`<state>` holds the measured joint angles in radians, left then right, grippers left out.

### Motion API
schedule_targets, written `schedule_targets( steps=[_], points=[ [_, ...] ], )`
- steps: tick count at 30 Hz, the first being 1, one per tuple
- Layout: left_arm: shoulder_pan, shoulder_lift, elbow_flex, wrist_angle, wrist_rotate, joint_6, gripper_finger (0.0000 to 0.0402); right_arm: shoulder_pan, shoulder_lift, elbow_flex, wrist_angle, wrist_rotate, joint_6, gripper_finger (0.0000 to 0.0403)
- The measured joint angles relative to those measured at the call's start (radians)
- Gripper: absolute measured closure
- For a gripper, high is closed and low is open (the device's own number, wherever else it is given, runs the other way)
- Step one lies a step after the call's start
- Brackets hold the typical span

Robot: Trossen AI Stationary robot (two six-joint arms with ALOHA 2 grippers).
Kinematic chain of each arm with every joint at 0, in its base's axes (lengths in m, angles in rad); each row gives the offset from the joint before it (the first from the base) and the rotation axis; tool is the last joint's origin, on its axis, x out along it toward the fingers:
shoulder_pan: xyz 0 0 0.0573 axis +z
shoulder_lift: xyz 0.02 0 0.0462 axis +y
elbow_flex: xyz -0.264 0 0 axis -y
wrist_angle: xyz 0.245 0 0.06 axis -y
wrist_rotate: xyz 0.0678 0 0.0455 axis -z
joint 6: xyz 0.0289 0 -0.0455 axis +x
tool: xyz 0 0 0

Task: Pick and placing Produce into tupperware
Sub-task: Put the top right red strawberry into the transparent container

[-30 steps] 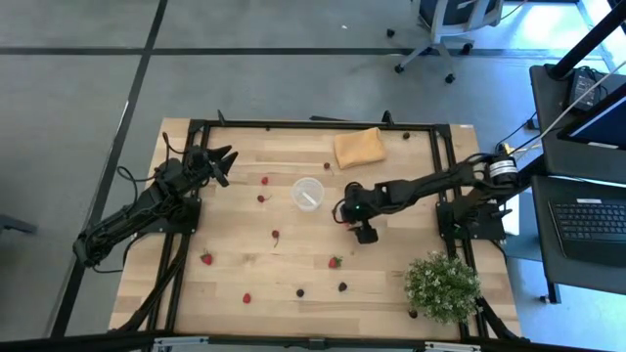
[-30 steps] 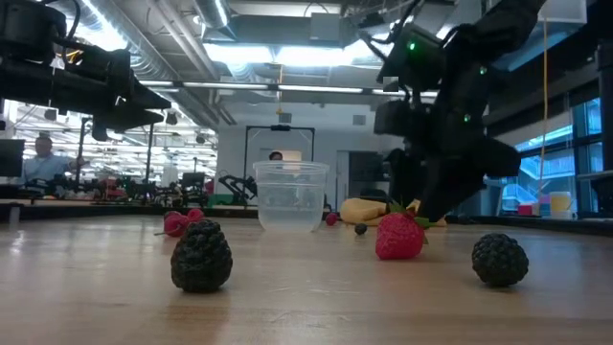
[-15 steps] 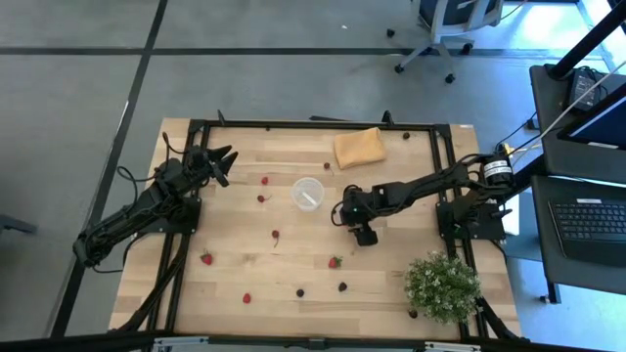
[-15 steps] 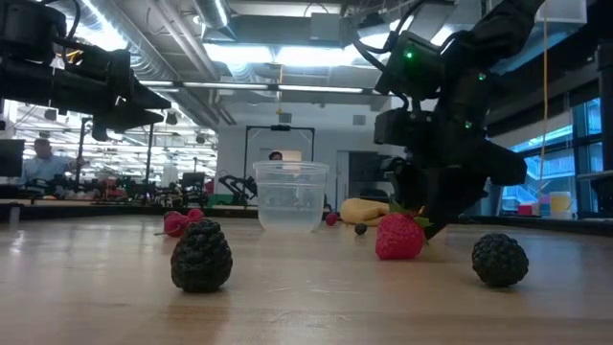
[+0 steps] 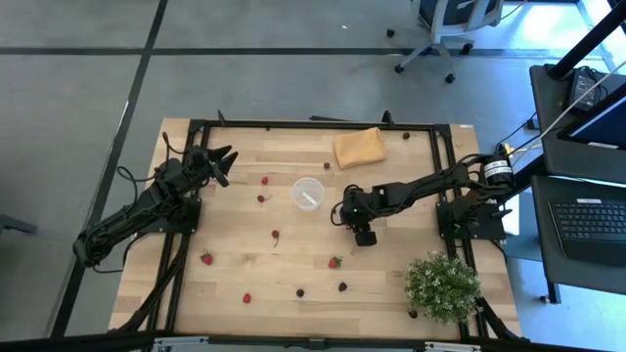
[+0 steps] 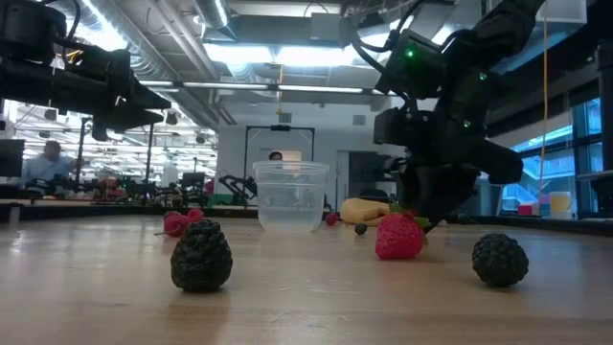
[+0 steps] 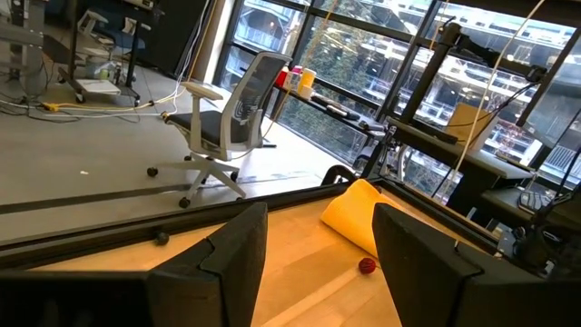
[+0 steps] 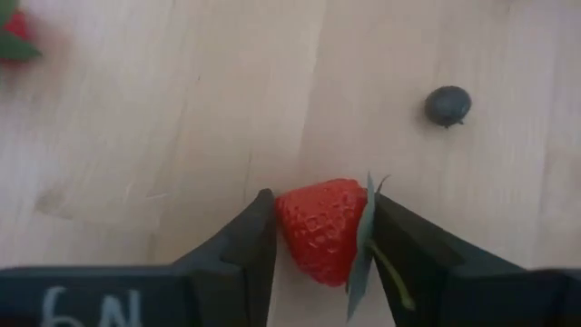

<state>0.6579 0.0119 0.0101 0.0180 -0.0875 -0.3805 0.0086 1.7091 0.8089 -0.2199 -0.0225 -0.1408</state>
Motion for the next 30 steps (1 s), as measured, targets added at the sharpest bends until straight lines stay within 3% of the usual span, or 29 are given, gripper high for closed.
schedule_targets(
  steps=[4,8,14,22,30],
  points=[
    [0.000,0.000,0.000,0.000,0.000,0.000,0.0208,-0.014,-0.050,0.032,-0.101,0.061,0.021,0.0243],
    [0.000,0.000,0.000,0.000,0.000,-0.001,0.0208,-0.046,-0.107,0.152,-0.217,0.138,-0.008,0.0243],
    [0.000,0.000,0.000,0.000,0.000,-0.001,0.0208,-0.110,-0.111,0.388,-0.265,0.148,-0.026,0.0242],
    [0.000,0.000,0.000,0.000,0.000,-0.001,0.0208,-0.132,0.049,0.711,-0.381,0.097,-0.127,0.0240],
    [0.000,0.001,0.000,0.000,0.000,-0.001,0.0208,-0.137,0.247,0.864,-0.462,0.020,-0.169,0.0240]
  ],
)
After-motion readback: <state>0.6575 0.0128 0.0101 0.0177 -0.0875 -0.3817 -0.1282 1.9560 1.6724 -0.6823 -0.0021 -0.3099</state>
